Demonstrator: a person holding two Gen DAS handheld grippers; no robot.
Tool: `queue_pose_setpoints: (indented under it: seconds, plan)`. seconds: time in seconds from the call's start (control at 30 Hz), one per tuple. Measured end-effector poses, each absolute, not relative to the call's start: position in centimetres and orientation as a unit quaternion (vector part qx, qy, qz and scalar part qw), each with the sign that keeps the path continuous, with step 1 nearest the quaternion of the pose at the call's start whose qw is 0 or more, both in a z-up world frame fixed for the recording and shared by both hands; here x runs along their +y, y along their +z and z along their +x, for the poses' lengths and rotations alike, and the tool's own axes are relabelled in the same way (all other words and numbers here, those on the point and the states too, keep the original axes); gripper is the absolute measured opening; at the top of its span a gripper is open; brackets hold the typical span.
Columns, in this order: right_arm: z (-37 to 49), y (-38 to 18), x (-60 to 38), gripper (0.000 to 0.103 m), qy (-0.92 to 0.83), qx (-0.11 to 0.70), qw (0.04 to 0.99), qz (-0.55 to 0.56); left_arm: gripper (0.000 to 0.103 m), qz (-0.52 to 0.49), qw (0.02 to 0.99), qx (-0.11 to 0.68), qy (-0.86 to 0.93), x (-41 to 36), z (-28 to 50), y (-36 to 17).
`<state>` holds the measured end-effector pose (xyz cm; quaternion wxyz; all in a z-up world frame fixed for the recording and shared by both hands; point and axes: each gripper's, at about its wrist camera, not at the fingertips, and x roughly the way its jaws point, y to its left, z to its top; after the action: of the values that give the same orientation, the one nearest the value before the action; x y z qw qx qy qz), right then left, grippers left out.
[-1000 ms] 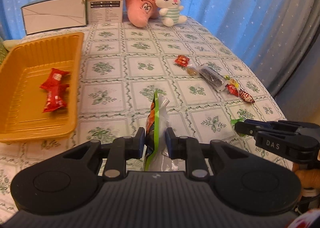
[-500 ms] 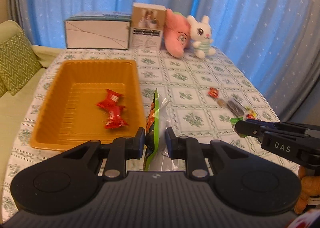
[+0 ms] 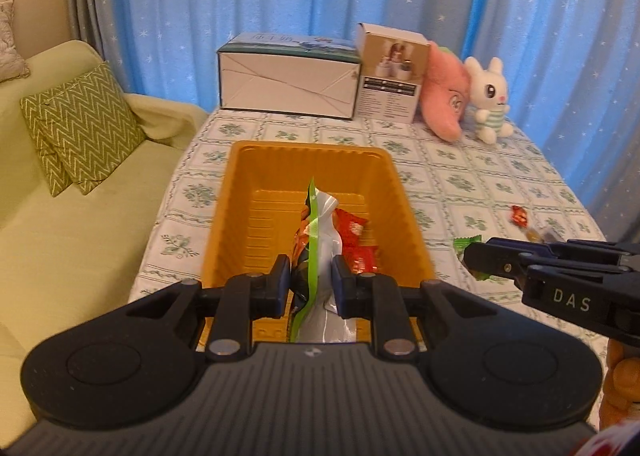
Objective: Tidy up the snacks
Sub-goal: 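Carry both snacks over the orange tray and open both tools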
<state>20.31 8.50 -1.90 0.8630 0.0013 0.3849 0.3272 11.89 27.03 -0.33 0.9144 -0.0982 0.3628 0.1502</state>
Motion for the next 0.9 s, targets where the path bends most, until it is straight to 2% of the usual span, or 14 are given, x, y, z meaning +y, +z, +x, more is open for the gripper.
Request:
queue_pose_setpoints:
  seconds: [0.67, 0.9]
  plan:
    - [23.5, -4.9, 12.3, 0.02, 0.325, 0.409, 0.852, -0.002, 0.02, -0.101, 0.903, 0.391, 0.148, 31.3, 16.0, -4.0]
    - [23.4, -5.1, 12.3, 0.02, 0.326, 0.411, 0.851, -0.001, 0.02, -0.119, 0.902, 0.381, 0.162, 31.8, 14.8, -3.7]
